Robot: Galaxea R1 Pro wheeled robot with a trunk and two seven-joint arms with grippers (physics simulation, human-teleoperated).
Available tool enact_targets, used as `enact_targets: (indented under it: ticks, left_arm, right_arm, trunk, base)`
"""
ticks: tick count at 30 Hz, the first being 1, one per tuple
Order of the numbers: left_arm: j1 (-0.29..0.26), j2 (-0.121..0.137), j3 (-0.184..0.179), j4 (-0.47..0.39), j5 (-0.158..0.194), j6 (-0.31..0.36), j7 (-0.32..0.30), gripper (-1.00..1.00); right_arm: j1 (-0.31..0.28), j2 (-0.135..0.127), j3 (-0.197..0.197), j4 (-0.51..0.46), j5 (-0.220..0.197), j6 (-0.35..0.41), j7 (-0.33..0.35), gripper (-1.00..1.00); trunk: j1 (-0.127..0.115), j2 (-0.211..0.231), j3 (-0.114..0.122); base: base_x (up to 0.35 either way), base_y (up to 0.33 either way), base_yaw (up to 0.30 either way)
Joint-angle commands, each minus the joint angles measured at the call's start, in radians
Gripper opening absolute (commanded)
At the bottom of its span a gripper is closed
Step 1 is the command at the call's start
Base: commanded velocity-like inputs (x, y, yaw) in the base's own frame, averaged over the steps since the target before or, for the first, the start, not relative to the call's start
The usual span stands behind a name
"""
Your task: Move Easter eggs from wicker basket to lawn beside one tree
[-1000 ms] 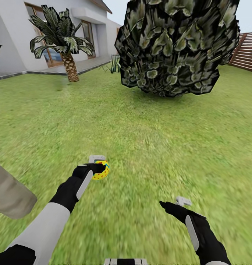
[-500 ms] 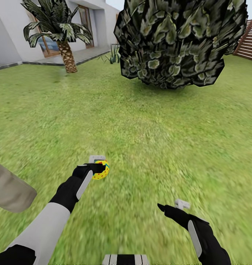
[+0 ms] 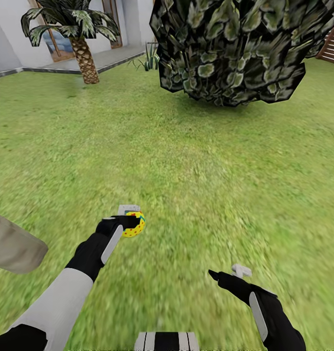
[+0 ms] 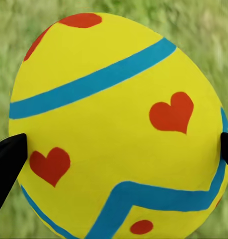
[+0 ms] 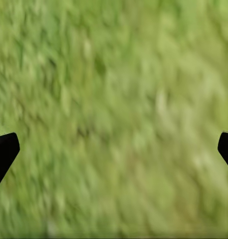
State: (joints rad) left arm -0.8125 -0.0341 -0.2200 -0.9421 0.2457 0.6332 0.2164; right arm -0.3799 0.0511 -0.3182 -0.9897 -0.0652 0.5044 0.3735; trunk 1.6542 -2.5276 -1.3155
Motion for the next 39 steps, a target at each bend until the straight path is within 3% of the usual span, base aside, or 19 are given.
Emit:
enact_targets:
  ticks: [1, 39]
  left_arm:
    - [-0.001, 0.0, -0.002, -0.001, 0.01, 0.003, 0.009, -1.0]
    - [-0.001, 0.001, -0.002, -0.002, 0.01, 0.002, 0.009, -1.0]
  right_arm:
    - [-0.001, 0.001, -0.004, -0.001, -0.007, 0.008, 0.002, 1.0]
    - [-0.001, 0.001, -0.004, 0.0, -0.007, 0.008, 0.004, 1.0]
  trunk:
    - [0.0, -0.001, -0.005]
    - [0.017, -0.009, -0.152]
  base:
    - [0.0, 0.0, 0.0]
    - [0.0, 0.0, 0.0]
